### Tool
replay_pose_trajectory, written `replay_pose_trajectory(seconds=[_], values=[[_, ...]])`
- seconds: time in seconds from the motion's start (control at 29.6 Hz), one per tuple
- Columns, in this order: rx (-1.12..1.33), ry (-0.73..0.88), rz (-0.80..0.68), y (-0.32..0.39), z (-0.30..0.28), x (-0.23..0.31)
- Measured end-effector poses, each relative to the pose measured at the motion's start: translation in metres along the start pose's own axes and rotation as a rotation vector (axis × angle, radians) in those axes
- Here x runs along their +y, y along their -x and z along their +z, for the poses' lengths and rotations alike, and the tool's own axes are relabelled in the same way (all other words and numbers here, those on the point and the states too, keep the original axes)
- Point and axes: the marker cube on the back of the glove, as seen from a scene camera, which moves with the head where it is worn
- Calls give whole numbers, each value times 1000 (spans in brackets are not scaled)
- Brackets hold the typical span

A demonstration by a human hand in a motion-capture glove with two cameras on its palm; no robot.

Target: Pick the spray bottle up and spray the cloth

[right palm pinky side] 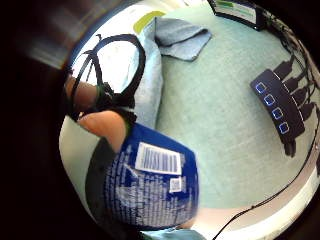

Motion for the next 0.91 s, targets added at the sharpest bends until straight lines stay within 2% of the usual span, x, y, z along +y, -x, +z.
replay_pose_trajectory(seconds=[0.91], values=[[72,56,80,7,8,-21]])
